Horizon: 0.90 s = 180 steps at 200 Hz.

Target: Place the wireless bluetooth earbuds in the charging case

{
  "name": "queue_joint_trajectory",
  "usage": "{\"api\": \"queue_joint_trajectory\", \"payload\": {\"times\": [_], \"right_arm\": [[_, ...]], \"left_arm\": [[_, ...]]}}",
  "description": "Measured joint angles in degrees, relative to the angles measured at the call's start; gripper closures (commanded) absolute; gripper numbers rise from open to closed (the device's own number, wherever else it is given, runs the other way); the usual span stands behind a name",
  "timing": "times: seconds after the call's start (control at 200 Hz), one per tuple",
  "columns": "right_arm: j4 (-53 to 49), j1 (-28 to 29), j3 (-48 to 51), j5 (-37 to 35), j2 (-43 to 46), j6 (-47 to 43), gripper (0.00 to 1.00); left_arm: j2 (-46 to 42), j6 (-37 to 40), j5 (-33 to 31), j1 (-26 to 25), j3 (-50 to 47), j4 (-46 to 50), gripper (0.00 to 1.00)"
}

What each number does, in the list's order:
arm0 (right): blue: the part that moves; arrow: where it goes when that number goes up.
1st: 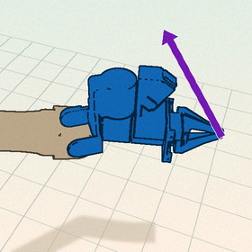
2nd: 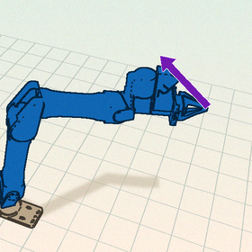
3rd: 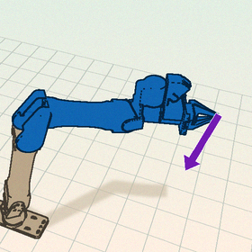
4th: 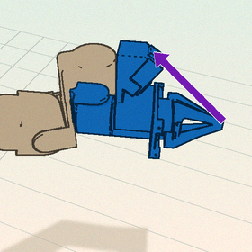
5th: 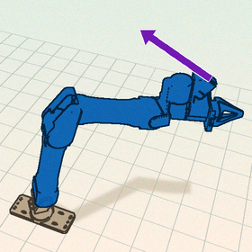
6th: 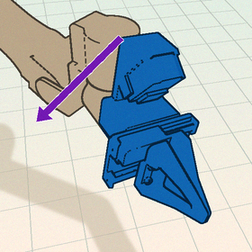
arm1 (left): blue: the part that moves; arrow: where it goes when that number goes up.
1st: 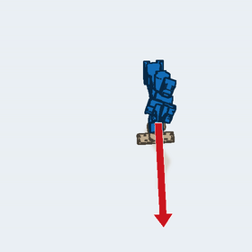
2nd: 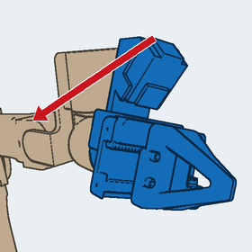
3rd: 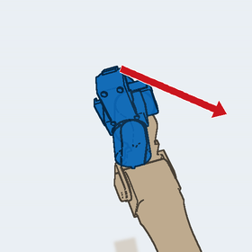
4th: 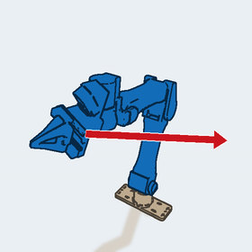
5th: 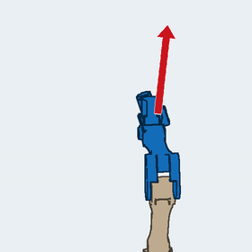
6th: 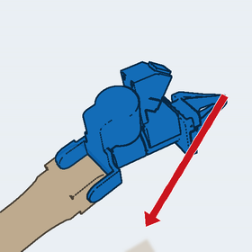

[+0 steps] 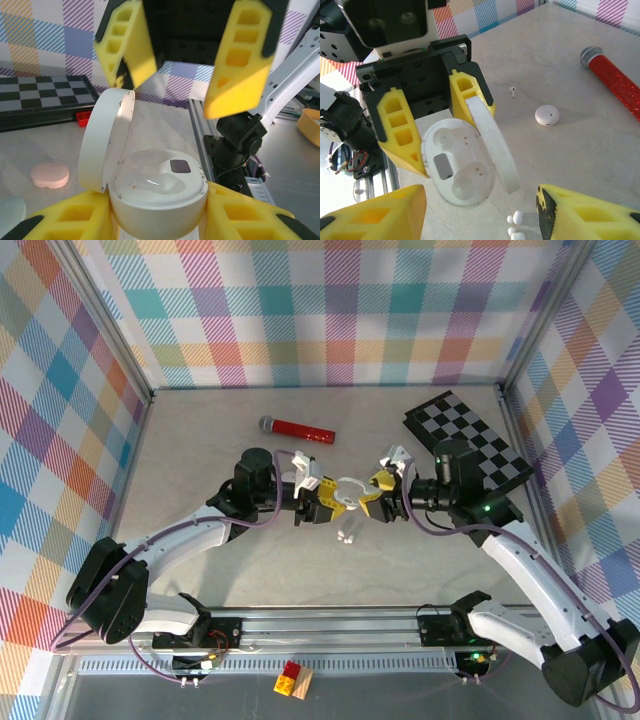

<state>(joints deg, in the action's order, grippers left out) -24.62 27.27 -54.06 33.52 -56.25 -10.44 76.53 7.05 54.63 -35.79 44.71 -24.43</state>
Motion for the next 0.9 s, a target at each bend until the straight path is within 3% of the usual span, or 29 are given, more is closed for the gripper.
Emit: {"api": "queue_joint_trajectory", "payload": {"times": [0.335,0.54,0.9], "right_arm": [[2.8,0.0,0.0,4.6,-4.4,0.6,0.62],[2.8,0.0,-0.1,8.9,-5.3,0.6,0.66],[2.4,0.0,-3.1,9.4,-7.9,4.3,0.73]], "left_arm": [[-0.1,-1.6,4.6,0.0,0.0,-0.3,0.62],[-0.1,-1.8,6.4,0.0,0.0,-0.4,0.62],[-1.2,-1.9,7.0,-0.1,0.0,-0.3,0.62]]}}
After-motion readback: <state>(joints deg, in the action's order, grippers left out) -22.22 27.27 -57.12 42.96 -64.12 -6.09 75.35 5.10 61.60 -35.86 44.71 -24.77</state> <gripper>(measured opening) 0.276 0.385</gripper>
